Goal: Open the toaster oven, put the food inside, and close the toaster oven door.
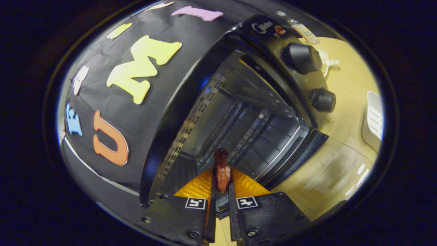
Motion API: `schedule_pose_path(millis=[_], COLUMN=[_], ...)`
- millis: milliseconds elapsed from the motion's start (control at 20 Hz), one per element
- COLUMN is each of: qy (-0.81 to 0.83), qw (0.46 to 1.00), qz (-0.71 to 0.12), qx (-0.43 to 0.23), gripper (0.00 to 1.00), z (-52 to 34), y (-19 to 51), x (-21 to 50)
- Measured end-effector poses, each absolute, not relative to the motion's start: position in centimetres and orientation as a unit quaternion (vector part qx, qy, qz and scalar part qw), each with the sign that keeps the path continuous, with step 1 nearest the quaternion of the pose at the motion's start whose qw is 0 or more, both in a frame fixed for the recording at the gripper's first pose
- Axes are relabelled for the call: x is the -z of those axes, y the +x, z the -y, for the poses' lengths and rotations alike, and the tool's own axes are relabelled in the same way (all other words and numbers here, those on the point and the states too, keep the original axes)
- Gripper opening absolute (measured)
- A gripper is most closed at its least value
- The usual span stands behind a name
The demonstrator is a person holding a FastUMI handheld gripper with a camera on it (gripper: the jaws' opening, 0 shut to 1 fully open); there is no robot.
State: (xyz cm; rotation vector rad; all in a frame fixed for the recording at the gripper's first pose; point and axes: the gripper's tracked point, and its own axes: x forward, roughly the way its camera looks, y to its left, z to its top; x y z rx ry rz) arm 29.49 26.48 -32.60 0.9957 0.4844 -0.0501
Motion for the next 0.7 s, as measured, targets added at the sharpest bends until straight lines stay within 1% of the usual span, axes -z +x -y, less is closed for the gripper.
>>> schedule_pose_path(millis=[50, 100, 150, 250, 350, 500, 550, 600, 700], qy=[0.443, 0.418, 0.395, 0.348, 0.296, 0.228, 0.210, 0.191, 0.146], qw=[0.865, 0.877, 0.888, 0.906, 0.922, 0.937, 0.941, 0.945, 0.952], qz=[-0.234, -0.236, -0.235, -0.239, -0.248, -0.265, -0.265, -0.266, -0.267], qx=[0.026, 0.025, 0.029, 0.031, 0.024, 0.018, 0.019, 0.019, 0.013], gripper=[0.21, 0.26, 0.28, 0.33, 0.40, 0.60, 0.61, 0.70, 0.80], z=[-26.1, -25.7, -25.4, -24.7, -24.2, -23.9, -23.5, -23.2, -22.8], y=[29.5, 29.6, 29.5, 29.2, 29.2, 28.5, 28.3, 28.1, 27.0], x=[32.3, 32.1, 32.1, 32.0, 32.2, 33.1, 33.2, 33.2, 33.2])
